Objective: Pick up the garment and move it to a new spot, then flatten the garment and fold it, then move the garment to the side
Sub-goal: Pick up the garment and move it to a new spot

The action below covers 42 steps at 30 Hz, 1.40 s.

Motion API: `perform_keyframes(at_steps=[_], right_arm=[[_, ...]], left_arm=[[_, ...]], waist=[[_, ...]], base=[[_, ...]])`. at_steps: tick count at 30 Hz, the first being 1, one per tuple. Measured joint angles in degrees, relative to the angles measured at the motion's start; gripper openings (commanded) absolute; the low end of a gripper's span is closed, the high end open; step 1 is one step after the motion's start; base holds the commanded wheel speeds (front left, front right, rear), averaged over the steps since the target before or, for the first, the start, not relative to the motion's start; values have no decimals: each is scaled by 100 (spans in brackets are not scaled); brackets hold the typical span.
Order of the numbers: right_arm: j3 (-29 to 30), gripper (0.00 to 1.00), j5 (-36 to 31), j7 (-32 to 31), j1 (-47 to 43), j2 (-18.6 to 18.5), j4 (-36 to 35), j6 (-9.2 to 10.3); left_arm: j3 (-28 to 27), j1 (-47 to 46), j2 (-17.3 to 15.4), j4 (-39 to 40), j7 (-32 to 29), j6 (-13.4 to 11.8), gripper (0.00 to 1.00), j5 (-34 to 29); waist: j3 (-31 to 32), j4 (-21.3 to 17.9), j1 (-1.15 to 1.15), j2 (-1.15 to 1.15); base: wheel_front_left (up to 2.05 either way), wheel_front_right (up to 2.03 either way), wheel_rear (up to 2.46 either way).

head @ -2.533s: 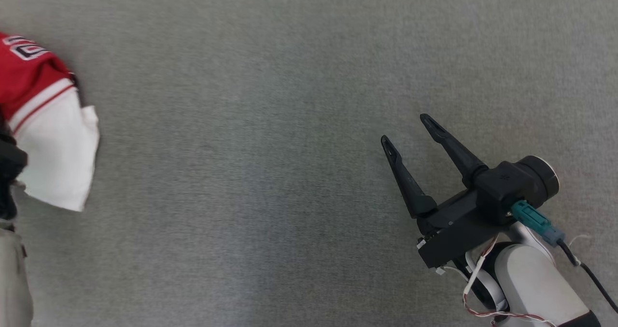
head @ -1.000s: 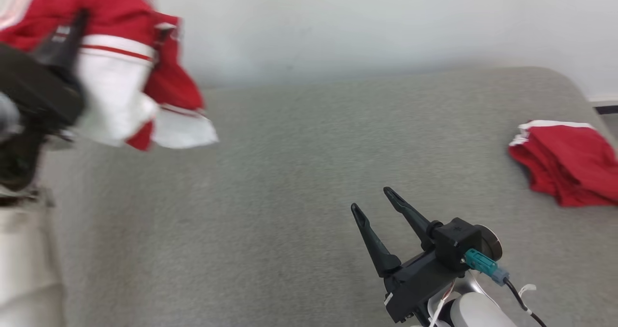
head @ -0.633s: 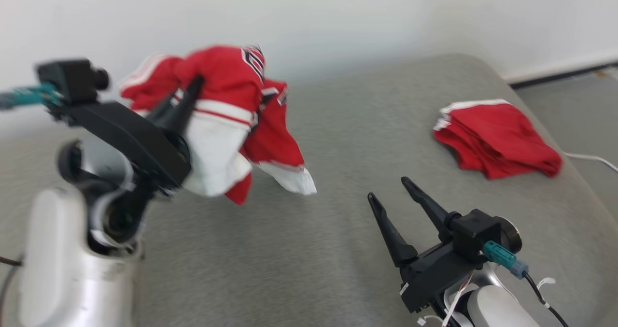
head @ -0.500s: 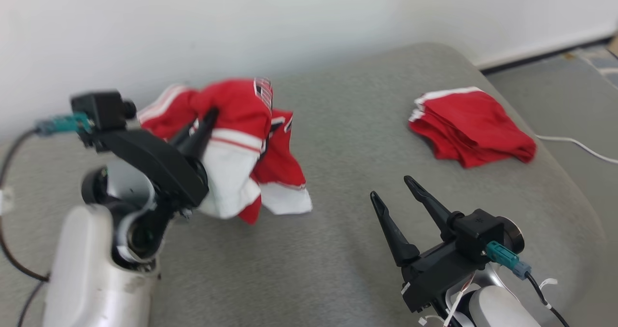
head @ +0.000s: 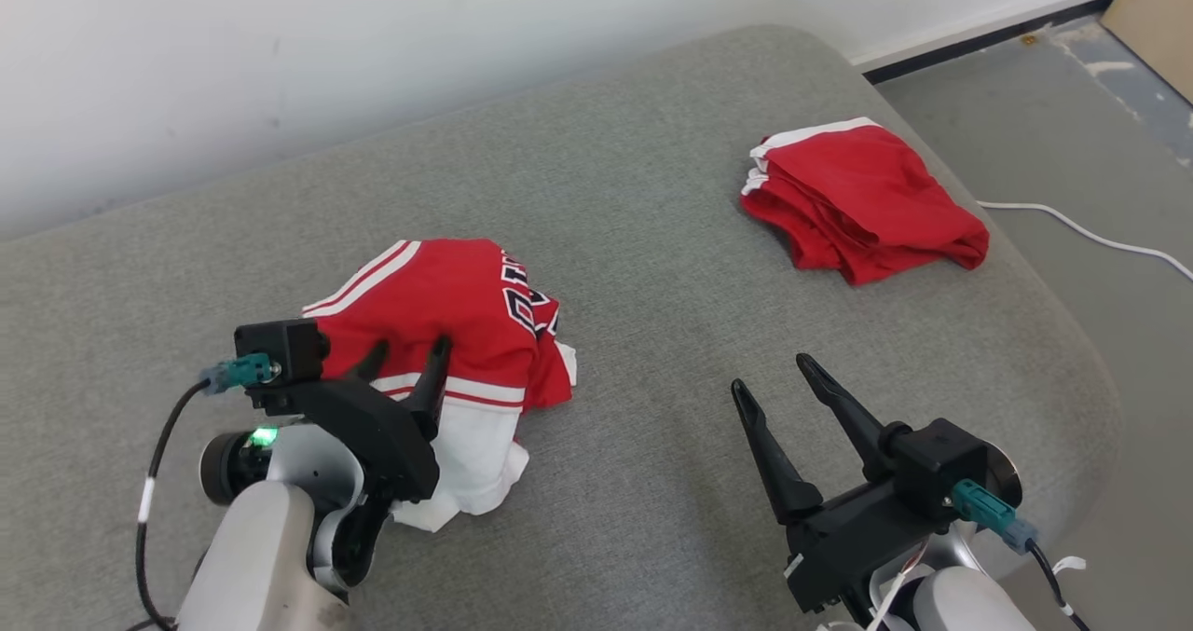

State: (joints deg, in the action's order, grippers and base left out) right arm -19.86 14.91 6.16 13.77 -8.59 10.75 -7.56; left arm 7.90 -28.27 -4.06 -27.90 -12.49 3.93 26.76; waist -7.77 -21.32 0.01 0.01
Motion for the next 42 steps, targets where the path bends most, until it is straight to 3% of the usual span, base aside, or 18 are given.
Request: perform_keyframes(at_steps=[7,13,20,27,42], right_arm=[[310,100,-16,34,-200,0,-16,0],[738,100,-100,-11,-528,48,-77,0],[1269,100,-194,-5,-926,125,-174,0],[1707,100,-287,15,-1323,249,-162,0],[1751,100,-370,25,-1538,324,-8,0]], left_arm=[[193,95,14,162,1606,215,100,-194],[191,764,-60,352,2543,71,100,-460],[21,1665,-264,875,2730,-203,100,-777],[-361,2515,-215,1815,2759,-360,100,-1116],[-837,3491,-104,2312,2760,-452,100,-1510]], waist=[[115,306,0,0],[366,768,-1,0],[654,1317,-1,0],[909,1802,-2,-1],[1154,1846,-2,-1]], base=[[0,0,0],[0,0,0],[0,0,0],[0,0,0],[0,0,0]])
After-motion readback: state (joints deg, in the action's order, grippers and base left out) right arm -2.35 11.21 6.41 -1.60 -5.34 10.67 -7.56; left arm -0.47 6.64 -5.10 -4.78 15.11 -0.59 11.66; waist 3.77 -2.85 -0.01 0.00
